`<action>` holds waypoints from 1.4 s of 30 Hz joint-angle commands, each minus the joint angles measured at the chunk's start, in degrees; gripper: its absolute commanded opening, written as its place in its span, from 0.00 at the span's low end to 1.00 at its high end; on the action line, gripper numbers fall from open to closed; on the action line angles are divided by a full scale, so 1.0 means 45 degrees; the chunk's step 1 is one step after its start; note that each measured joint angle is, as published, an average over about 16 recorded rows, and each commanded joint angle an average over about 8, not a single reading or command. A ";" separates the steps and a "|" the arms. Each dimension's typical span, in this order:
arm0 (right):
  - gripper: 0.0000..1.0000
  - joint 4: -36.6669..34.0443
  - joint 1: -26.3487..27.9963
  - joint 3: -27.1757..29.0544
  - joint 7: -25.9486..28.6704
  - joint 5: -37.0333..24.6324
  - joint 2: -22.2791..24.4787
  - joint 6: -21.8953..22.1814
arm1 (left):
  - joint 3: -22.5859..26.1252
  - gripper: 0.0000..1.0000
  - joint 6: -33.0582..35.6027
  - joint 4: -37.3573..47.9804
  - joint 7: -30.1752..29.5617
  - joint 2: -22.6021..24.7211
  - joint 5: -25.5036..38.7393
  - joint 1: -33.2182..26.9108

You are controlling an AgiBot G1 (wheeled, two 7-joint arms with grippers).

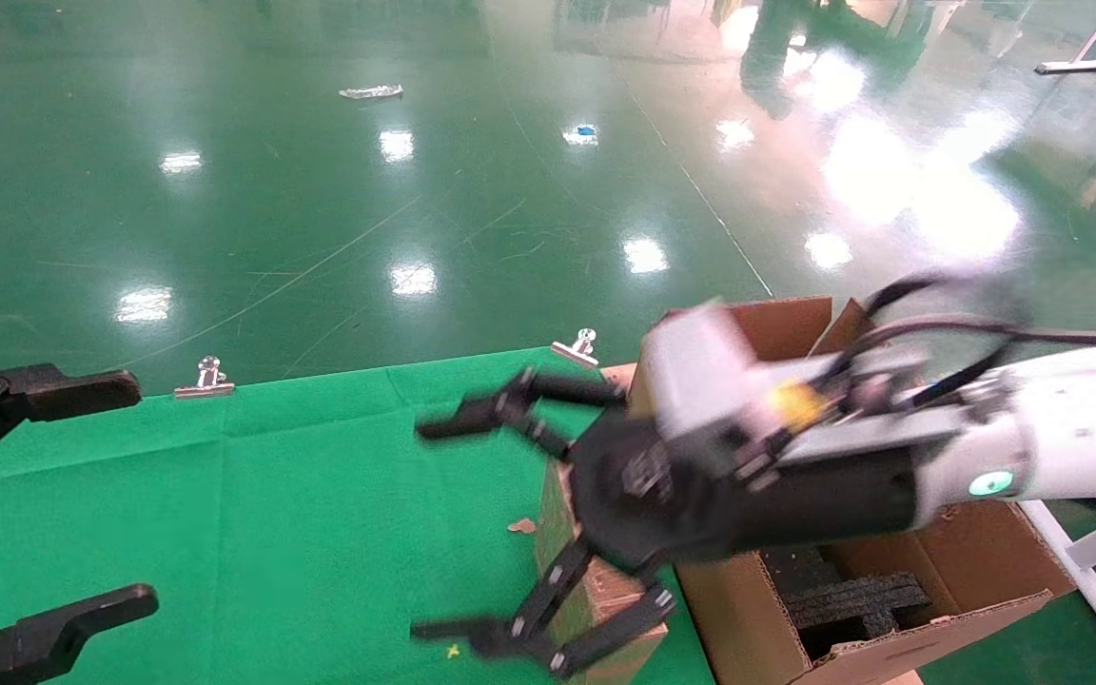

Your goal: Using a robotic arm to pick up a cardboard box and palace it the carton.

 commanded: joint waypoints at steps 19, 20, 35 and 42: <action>1.00 0.0301 0.5754 -0.6357 0.2872 -0.6078 -0.2322 -0.0694 | 0.0021 1.00 -0.0005 0.0004 0.0011 -0.0007 -0.0013 -0.0007; 1.00 0.0301 0.6106 -0.6622 0.2992 -0.6191 -0.2328 -0.0707 | 0.0021 1.00 -0.0006 0.0004 0.0011 -0.0007 -0.0013 -0.0007; 1.00 0.0317 1.0669 -1.1272 0.4718 -0.6524 -0.2212 -0.0779 | 0.0036 1.00 -0.0012 0.0004 0.0018 -0.0013 -0.0023 -0.0010; 1.00 0.0314 1.1830 -1.3566 0.5262 -0.6442 -0.2655 -0.0707 | 0.0042 1.00 -0.0015 0.0004 0.0022 -0.0016 -0.0028 -0.0011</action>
